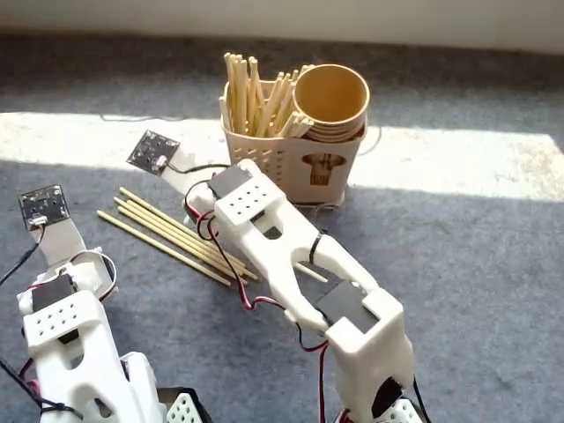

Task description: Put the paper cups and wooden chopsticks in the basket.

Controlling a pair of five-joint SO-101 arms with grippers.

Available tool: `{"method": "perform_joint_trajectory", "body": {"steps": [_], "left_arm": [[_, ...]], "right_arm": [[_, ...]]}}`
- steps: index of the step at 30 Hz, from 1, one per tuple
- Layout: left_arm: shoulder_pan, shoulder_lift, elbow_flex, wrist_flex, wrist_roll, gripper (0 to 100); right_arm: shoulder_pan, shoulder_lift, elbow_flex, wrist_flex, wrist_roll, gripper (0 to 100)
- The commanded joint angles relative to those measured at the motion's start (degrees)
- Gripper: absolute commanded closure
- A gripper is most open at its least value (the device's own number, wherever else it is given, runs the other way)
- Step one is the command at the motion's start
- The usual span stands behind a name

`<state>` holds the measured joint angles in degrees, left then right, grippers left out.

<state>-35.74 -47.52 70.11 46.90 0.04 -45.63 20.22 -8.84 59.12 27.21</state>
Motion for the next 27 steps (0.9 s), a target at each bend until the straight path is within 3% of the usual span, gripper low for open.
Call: {"method": "perform_joint_trajectory", "body": {"steps": [1, 13, 21, 27], "left_arm": [[-0.57, -1.01, -0.22, -1.05, -0.53, 93], [-0.57, -0.92, -0.13, -1.05, -0.53, 93], [-0.57, -0.92, -0.13, -0.97, -0.53, 93], [-0.48, -0.92, 0.48, -1.05, -0.53, 93]], "right_arm": [[0.84, -8.13, -0.92, 1.63, 0.00, 99.4], [0.48, -26.77, -1.27, 1.89, -15.56, 99.4], [0.48, -41.19, -1.45, 1.27, -16.26, 99.4], [-1.01, -51.12, -0.75, -4.88, -16.35, 99.4]]}}
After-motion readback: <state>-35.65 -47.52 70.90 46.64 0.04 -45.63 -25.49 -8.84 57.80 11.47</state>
